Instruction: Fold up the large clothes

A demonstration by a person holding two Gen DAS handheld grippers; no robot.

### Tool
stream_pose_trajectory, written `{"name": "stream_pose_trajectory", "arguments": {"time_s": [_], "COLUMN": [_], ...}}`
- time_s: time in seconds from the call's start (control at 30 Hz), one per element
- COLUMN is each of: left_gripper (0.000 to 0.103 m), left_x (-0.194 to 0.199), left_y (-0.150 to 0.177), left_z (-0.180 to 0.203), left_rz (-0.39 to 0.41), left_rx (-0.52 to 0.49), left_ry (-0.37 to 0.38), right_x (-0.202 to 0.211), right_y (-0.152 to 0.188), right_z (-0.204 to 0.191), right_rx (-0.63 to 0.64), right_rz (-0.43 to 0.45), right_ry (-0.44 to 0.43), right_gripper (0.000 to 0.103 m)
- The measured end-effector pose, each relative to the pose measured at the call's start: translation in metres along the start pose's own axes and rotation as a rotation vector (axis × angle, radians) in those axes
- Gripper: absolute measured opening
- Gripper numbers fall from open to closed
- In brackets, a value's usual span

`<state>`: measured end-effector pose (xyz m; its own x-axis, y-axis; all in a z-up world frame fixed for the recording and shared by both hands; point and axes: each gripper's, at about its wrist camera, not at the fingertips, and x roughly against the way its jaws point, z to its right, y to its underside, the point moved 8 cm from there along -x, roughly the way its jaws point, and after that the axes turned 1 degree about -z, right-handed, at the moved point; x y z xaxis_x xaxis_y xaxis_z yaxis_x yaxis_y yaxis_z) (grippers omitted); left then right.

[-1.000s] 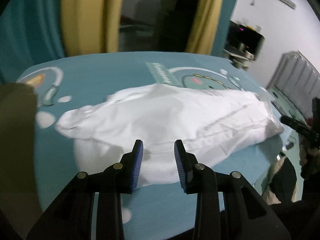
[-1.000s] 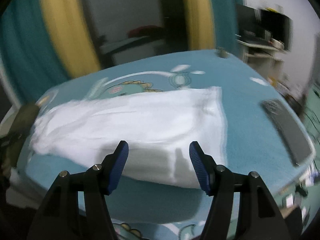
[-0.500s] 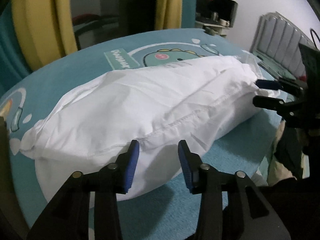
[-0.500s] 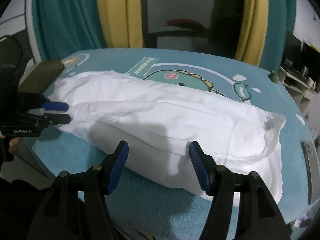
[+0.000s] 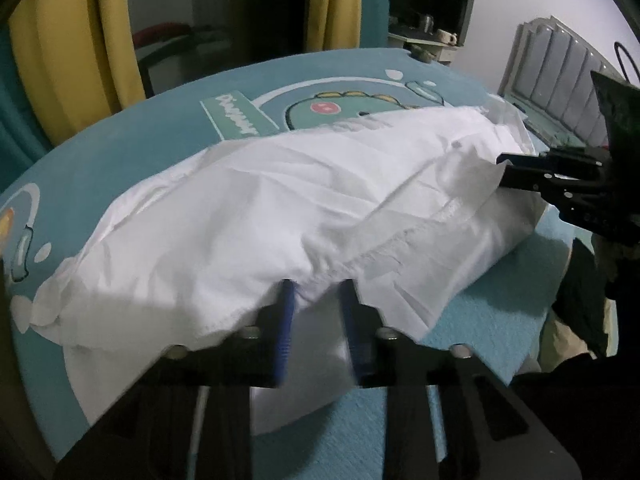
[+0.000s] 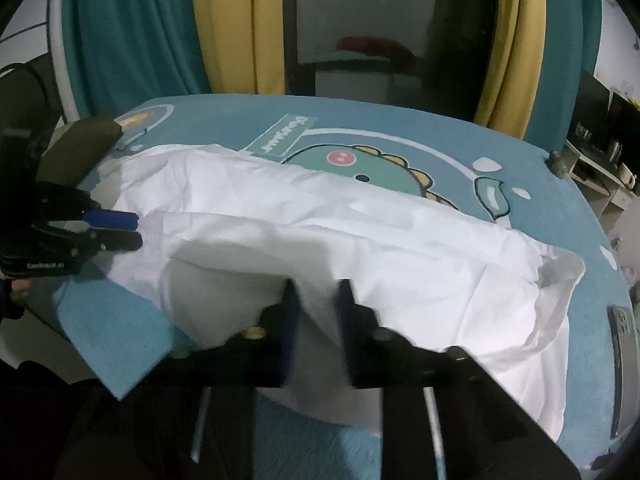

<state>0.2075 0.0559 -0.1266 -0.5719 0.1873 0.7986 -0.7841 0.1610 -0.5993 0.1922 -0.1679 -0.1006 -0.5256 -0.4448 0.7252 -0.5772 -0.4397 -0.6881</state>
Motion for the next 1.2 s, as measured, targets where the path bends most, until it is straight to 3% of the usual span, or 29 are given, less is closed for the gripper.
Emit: {"name": "stream_pose_trajectory", "arguments": {"time_s": [0.07,0.37,0.6,0.83,0.9,0.97,1.0,1.2], "left_gripper": [0.018,0.018,0.022,0.024,0.025,0.034,0.038,0.042], "left_x": [0.004,-0.008,0.006,-0.007,-0.012,-0.012,-0.011,-0.01], "left_y": [-0.008,-0.041,-0.063,-0.045,-0.041,-0.041,-0.042,-0.048], "left_z": [-0.002,-0.019,-0.029,-0.042,-0.05,-0.059,-0.063,-0.073], "left_rz": [0.026,0.017,0.079,-0.01,-0.034,-0.042,-0.038,-0.036], "left_rx": [0.009,0.016,0.046,0.012,0.019,0.041,0.045,0.034], "left_ry": [0.011,-0.037,-0.036,-0.04,-0.055,-0.052,-0.05,-0.024], "right_x": [0.001,-0.015,-0.057,-0.103,-0.109,-0.104,-0.097,-0.056], "right_y": [-0.007,-0.065,-0.112,-0.129,-0.127,-0.126,-0.124,-0.101], "right_z": [0.0,0.025,0.061,0.087,0.092,0.093,0.093,0.101], "right_rx": [-0.002,-0.039,-0.106,-0.23,-0.256,-0.264,-0.268,-0.24], "right_rz": [0.018,0.1,0.075,0.003,-0.023,-0.013,-0.002,0.032], "right_ry": [-0.008,-0.021,-0.005,0.046,0.097,0.098,0.092,0.112], "right_gripper": [0.004,0.002,0.002,0.004,0.016,0.056,0.062,0.063]}}
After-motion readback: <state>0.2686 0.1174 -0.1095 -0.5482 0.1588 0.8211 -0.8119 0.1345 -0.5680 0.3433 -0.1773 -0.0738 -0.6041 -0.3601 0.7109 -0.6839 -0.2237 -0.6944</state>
